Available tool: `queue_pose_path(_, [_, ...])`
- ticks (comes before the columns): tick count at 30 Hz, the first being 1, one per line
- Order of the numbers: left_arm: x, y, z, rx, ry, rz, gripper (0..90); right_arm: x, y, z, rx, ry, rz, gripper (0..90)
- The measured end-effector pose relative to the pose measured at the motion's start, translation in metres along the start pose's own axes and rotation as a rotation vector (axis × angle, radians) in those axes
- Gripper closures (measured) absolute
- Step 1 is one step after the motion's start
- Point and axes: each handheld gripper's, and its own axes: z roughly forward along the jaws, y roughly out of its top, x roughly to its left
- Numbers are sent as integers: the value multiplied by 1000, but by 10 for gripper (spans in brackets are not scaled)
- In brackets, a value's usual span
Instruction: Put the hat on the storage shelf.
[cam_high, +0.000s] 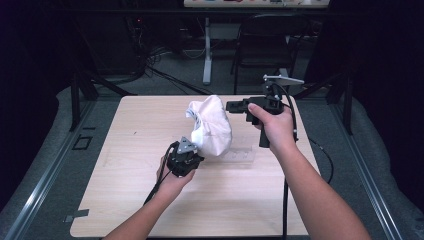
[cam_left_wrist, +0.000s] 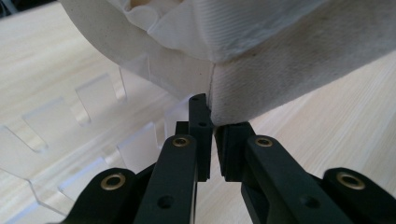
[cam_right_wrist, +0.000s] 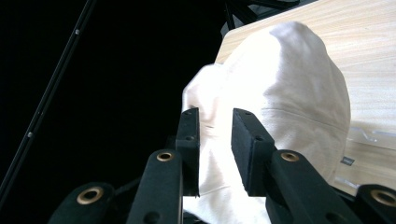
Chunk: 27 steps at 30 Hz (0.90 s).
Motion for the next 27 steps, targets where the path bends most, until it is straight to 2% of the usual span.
queue_pose_path(12, [-4, -3, 0, -3, 20, 14, 838, -3, -1, -2, -6, -2, 4, 724])
queue_pose_path(23, [-9, -7, -8, -41, 25, 23, 697, -5, -2, -4, -7, -10, 3, 702])
queue_pose_path(27, [-8, -10, -13, -56, 19, 9, 622, -6, -3, -6, -11, -18, -1, 680])
